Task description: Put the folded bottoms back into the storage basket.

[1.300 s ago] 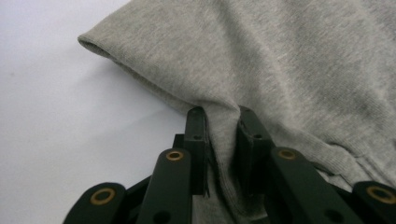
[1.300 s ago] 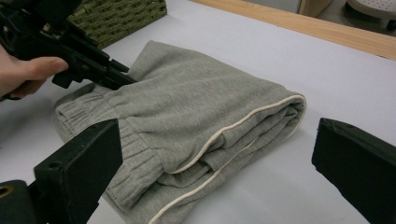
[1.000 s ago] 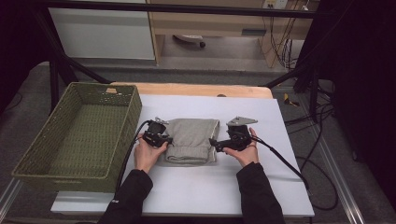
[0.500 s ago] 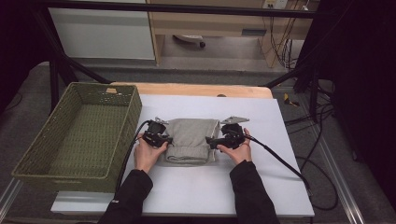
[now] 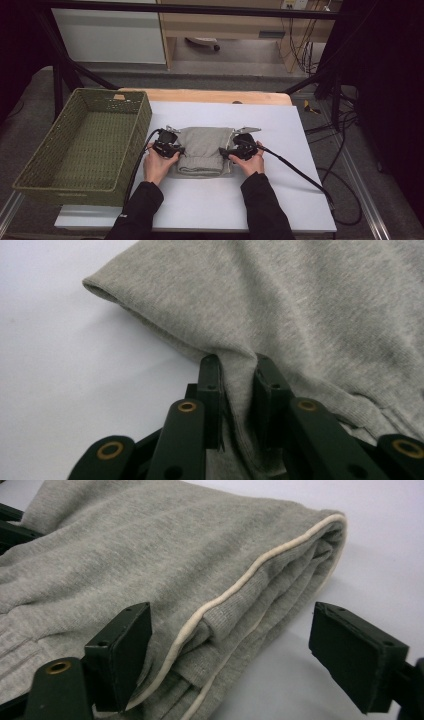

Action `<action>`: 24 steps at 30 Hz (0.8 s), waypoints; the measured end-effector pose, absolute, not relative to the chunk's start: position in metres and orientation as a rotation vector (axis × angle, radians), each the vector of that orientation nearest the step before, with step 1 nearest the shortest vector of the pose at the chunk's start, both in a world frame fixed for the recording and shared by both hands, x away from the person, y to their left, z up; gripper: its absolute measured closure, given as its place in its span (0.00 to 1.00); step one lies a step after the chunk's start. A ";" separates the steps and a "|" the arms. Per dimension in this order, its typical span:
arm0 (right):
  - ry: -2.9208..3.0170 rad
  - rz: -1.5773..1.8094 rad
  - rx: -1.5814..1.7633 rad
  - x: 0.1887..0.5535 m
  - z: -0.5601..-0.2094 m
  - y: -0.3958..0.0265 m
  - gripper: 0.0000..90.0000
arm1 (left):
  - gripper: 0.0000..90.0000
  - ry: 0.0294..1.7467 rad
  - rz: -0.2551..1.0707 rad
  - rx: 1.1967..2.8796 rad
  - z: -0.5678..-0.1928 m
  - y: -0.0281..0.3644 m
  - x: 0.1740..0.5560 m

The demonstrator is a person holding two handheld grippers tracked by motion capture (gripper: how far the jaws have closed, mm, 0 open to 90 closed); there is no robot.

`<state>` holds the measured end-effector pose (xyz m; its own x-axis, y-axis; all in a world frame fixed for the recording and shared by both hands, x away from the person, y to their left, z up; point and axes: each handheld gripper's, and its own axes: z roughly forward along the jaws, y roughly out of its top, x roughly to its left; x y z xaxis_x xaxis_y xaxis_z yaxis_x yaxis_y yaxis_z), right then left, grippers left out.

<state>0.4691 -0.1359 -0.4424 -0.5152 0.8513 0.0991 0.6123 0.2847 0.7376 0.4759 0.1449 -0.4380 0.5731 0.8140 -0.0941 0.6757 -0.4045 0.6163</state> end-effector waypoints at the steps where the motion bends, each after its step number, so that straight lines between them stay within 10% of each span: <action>1: 2.248 1.067 1.332 0.469 -0.443 -0.136 0.23 | 0.85 1.184 0.294 2.193 -0.438 0.145 0.476; 24: 2.342 1.084 1.410 0.470 -0.447 -0.135 0.57 | 0.85 1.187 0.286 2.192 -0.438 0.145 0.477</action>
